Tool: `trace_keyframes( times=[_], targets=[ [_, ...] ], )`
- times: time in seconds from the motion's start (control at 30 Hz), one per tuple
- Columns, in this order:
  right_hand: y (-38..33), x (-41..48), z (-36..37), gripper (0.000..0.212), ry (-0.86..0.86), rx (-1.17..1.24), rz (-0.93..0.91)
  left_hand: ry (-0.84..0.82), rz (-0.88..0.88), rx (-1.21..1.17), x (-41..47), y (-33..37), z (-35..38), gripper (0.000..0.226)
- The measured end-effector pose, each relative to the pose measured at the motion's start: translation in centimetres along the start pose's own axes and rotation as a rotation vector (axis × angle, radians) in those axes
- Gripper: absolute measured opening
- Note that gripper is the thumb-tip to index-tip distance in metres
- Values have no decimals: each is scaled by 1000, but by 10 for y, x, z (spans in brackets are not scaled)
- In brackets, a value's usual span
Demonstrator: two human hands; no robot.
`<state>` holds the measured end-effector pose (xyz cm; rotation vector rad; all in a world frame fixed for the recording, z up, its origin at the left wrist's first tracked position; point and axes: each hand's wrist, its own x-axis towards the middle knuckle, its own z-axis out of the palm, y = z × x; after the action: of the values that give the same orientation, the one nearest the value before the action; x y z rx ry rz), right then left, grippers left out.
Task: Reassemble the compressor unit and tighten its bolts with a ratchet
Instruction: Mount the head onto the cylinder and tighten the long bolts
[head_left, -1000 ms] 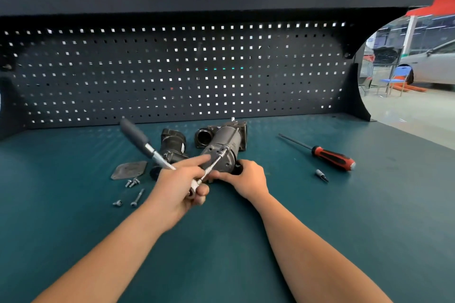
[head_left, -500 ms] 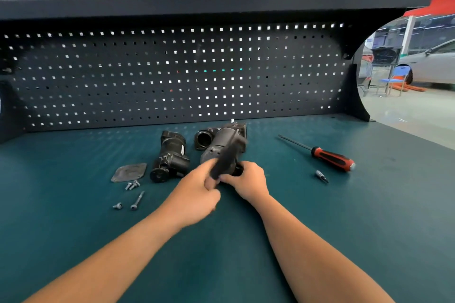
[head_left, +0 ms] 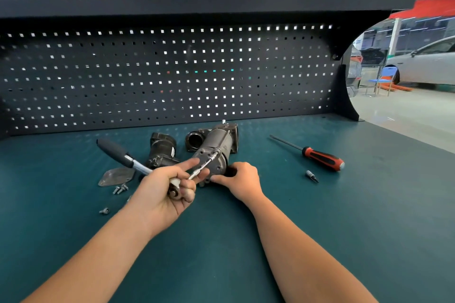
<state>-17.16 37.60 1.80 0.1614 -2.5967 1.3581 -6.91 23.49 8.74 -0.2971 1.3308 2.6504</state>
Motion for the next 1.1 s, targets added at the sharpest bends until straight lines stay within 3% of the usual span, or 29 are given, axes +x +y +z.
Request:
trace_keyframes(
  times=[0.17,0.27,0.37,0.5,0.53,0.6,0.67,0.8,0.87,0.97,1.1],
  targets=[
    [0,0,-3,43,-3,47,6,20,167,188,-5,-19,14,39],
    [0,0,-2,43,-19,58,22,62,325,549,-6,-30,11,45],
    [0,0,-3,38,-20,60,12,74,477,1077,-7,-27,4,43],
    [-1,0,-2,33,-19,36,-1,142,691,2296,-9,-23,0,34],
    [-1,-1,-2,32,-19,43,-1,160,722,2401,-7,-24,-2,39],
    [-1,0,-3,30,-18,38,-8,151,748,2201,-5,-23,-6,47],
    [0,-1,-3,30,-23,24,-22,122,672,1567,-4,-21,-6,51],
    [0,-2,-3,36,-15,44,-9,67,85,31,1,-22,-6,35],
    [0,-1,-2,37,-20,44,-10,12,-51,-362,1,-22,-10,34],
    [1,-1,-1,37,-15,43,0,-8,-56,-320,1,-23,-12,28],
    [0,-2,0,42,4,26,0,5,139,193,0,-21,-9,39]
  ],
)
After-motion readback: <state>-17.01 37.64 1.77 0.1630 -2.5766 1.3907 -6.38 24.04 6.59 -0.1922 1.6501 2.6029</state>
